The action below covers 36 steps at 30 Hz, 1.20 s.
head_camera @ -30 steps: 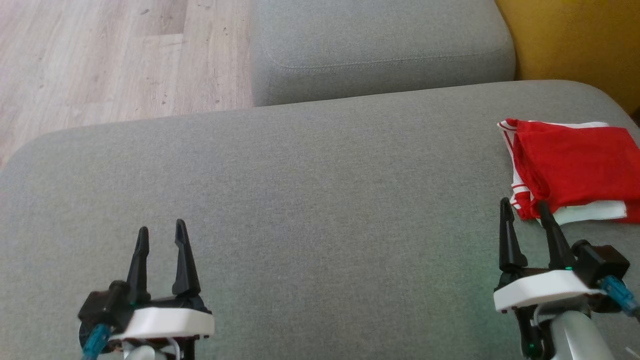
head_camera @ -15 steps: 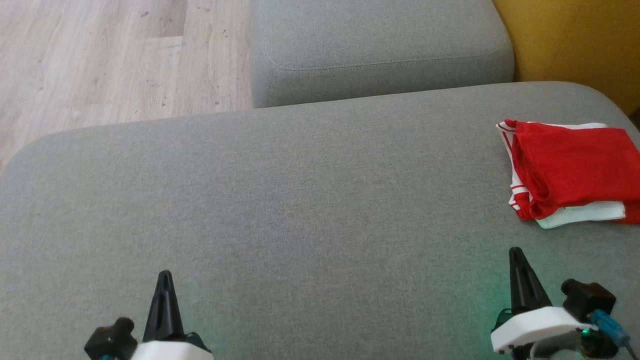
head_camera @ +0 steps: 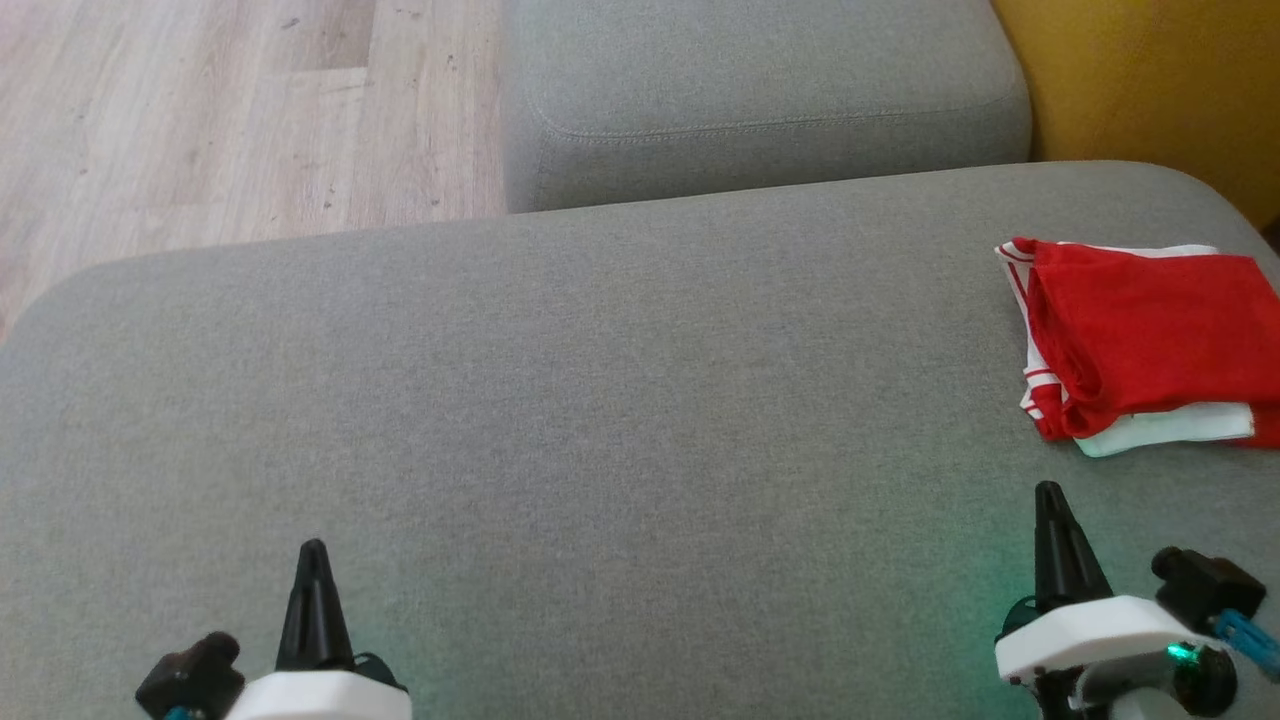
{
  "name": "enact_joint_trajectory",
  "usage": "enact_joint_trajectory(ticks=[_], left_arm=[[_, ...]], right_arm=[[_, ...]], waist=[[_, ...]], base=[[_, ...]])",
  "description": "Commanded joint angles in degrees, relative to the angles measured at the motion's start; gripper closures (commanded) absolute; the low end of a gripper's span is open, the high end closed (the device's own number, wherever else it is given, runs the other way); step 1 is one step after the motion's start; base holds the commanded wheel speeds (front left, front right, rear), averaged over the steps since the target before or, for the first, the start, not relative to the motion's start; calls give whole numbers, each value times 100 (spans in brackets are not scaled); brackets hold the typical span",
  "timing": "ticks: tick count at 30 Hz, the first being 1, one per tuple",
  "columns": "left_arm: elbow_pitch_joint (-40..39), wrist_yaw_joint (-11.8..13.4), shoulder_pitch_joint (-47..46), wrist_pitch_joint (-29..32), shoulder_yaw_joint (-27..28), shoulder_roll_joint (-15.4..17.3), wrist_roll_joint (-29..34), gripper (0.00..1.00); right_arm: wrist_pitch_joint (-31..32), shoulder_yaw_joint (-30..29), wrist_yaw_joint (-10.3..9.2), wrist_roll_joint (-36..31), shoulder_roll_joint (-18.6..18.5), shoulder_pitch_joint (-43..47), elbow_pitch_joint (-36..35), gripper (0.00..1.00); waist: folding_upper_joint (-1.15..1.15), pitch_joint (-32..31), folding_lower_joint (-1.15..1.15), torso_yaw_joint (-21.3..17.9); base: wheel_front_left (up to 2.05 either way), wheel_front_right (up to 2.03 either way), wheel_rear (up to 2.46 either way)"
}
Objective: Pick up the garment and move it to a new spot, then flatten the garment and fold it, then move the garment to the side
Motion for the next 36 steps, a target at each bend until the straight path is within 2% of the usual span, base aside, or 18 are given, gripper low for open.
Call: enact_joint_trajectory(ticks=[1, 36], left_arm=[[-210, -31, -315, 37, 91, 9, -150, 100], [-315, -187, -494, 597, 406, 21, -2047, 100]], right_arm=[[37, -32, 3, 186, -9, -280, -232, 100], [595, -189, 8, 2350, -17, -372, -500, 100]], waist=[[0, 4, 0, 2], [0, 83, 0, 40]], base=[[0, 0, 0], [0, 0, 0]])
